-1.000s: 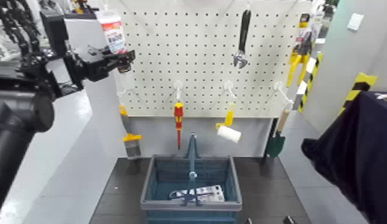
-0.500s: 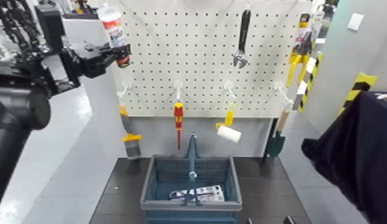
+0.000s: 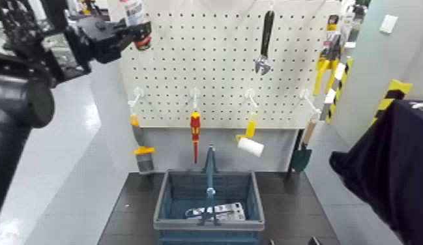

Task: Put the red glue tube into the crate.

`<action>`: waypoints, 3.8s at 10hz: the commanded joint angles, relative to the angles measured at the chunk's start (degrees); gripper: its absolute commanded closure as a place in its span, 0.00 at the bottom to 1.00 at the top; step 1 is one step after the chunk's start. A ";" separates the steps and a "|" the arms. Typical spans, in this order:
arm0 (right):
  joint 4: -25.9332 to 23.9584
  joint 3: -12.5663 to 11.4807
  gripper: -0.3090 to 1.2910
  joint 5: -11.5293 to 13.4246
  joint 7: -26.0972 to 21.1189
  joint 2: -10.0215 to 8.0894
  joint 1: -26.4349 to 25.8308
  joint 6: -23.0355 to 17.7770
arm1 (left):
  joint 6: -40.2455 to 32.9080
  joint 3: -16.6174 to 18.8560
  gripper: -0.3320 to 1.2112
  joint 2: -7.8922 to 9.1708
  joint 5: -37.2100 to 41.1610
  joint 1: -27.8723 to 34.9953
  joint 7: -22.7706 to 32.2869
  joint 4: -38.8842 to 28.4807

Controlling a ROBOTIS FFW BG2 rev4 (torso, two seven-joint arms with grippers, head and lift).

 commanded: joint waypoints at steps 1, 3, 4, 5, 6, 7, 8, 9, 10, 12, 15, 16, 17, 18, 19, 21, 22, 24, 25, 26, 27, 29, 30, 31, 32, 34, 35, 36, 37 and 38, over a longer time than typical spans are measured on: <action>-0.08 -0.02 0.29 0.01 -0.03 0.01 0.09 0.16 | 1.56 -0.94 0.97 -0.61 0.59 1.34 0.31 -5.66; -0.16 0.07 0.29 0.01 -0.03 -0.16 0.09 0.16 | 2.09 -1.38 0.97 -1.23 0.77 2.13 0.40 -6.63; -0.16 0.16 0.29 0.01 -0.03 -0.16 0.09 0.25 | 2.27 -2.00 0.97 -1.58 0.94 2.92 0.66 -6.63; -0.08 0.24 0.29 0.01 -0.03 -0.16 0.00 0.25 | 2.79 -2.88 0.97 -2.19 1.65 3.71 0.57 -6.01; -0.08 0.33 0.29 0.10 -0.03 -0.16 0.00 0.33 | 2.88 -3.76 0.97 -2.90 2.17 4.77 0.57 -5.14; -0.08 0.33 0.29 0.19 -0.03 -0.16 0.00 0.42 | 2.53 -4.46 0.97 -3.51 3.05 5.73 0.57 -3.47; -0.08 0.33 0.29 0.19 -0.03 -0.16 0.00 0.42 | 2.44 -5.16 0.97 -4.13 3.14 6.53 0.22 -1.71; -0.08 0.33 0.29 0.19 -0.03 -0.16 0.00 0.42 | 2.18 -5.78 0.97 -4.74 4.02 7.76 0.31 0.23; -0.08 0.24 0.29 0.10 -0.03 -0.07 0.00 0.42 | 2.09 -5.87 0.97 -5.62 4.46 9.16 0.22 1.90; -0.08 0.24 0.29 0.01 -0.03 -0.25 0.00 0.42 | 1.56 -7.18 0.97 -6.68 5.69 10.74 -0.13 6.20; 0.01 0.16 0.29 -0.43 0.06 -0.25 0.00 0.42 | 1.83 -7.45 0.97 -8.35 6.83 14.44 -0.31 9.37; 0.01 0.07 0.29 -0.43 0.06 -0.25 0.00 0.33 | 2.27 -7.45 0.97 -8.70 6.92 16.02 -0.39 9.89; 0.01 0.07 0.29 -0.43 0.06 -0.25 0.09 0.25 | 2.44 -7.45 0.97 -8.96 7.18 17.42 -0.22 10.42; 0.01 0.07 0.29 -0.43 0.15 -0.25 0.09 0.16 | 2.79 -7.18 0.97 -9.31 7.18 18.65 -0.22 10.42; 0.10 0.07 0.29 -0.43 0.15 -0.25 0.00 0.16 | 3.32 -7.10 0.97 -9.40 7.10 19.71 -0.13 10.60; 0.10 0.07 0.29 -0.43 0.15 -0.34 0.09 0.07 | 3.50 -6.22 0.97 -9.58 6.74 21.29 -0.13 11.12; 0.10 0.07 0.29 -0.43 0.15 -0.34 0.09 0.07 | 3.67 -5.69 0.97 -9.58 6.39 21.82 -0.04 11.30; 0.10 0.07 0.29 -0.43 0.24 -0.34 0.09 0.07 | 3.76 -4.99 0.97 -9.67 6.04 22.52 0.13 12.00; 0.10 0.07 0.29 -0.43 0.24 -0.34 0.09 0.07 | 3.76 -4.81 0.97 -9.67 5.87 22.70 0.05 12.62; 0.10 0.07 0.29 -0.43 0.33 -0.34 0.09 0.07 | 3.58 -4.63 0.97 -9.75 5.78 22.87 0.13 13.23; 0.10 0.07 0.29 -0.43 0.41 -0.43 0.00 0.07 | 3.58 -4.55 0.97 -9.75 5.60 22.87 0.05 13.67; 0.01 0.07 0.29 -0.43 0.41 -0.34 0.00 0.07 | 3.67 -4.28 0.97 -9.84 5.16 23.05 0.13 13.94; 0.10 0.07 0.29 -0.43 0.50 -0.43 0.00 0.07 | 3.67 -4.20 0.96 -9.84 5.16 23.05 0.13 14.11; 0.01 0.07 0.29 -0.43 0.59 -0.43 0.00 0.07 | 3.67 -4.02 0.81 -9.84 5.07 23.05 0.13 14.02; 0.01 0.07 0.29 -0.34 0.59 -0.43 0.00 0.07 | 3.41 -3.84 0.51 -9.93 5.07 23.14 0.22 14.02; 0.01 0.07 0.29 -0.34 0.59 -0.43 0.00 -0.02 | 3.67 -3.76 0.15 -9.84 4.90 23.14 0.22 13.94; 0.01 0.07 0.29 -0.34 0.59 -0.43 0.00 -0.02 | 3.58 -3.76 0.15 -9.93 4.81 23.14 0.22 13.85; 0.01 0.07 0.29 -0.34 0.59 -0.43 0.00 -0.02 | 3.58 -3.76 0.15 -9.93 4.81 23.05 0.40 13.85; 0.10 0.07 0.29 -0.34 0.59 -0.43 0.00 -0.02 | 3.41 -3.84 0.15 -10.02 4.81 22.96 0.57 13.76; 0.10 0.07 0.29 -0.43 0.59 -0.43 0.00 -0.02 | 3.41 -3.84 0.14 -10.02 4.81 22.87 0.57 13.76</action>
